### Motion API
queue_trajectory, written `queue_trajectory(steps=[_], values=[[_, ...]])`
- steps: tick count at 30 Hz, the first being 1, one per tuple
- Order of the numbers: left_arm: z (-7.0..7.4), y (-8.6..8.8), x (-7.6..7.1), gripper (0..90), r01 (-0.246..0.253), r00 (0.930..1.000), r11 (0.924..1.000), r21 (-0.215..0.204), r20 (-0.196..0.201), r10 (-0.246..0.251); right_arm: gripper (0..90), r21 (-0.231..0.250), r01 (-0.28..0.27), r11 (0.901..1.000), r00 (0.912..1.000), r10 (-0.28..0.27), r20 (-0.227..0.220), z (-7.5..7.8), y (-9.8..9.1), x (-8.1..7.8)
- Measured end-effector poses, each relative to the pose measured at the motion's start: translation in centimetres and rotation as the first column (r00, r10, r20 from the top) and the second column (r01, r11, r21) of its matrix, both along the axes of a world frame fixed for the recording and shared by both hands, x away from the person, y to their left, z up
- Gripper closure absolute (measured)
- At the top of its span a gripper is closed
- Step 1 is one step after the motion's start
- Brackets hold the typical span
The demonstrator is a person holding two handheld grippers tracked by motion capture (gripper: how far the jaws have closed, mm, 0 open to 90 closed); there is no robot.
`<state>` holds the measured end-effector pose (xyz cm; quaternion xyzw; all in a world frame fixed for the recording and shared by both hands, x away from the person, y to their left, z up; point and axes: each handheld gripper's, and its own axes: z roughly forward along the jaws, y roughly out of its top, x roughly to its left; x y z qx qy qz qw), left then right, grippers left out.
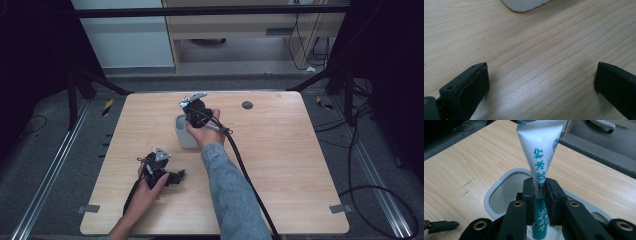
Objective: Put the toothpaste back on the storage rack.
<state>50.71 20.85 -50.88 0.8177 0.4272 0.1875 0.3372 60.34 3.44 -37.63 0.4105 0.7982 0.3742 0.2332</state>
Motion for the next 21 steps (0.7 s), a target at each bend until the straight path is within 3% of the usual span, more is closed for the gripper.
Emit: queue_trajectory(steps=[21], values=[[0.0,0.0,0.0,0.0,0.001,1.0,1.0,0.001,0.0,-0.001,77.0,-0.016,-0.001,0.9999,0.9995,0.002,0.031,1.8,-2.4,-1.6]])
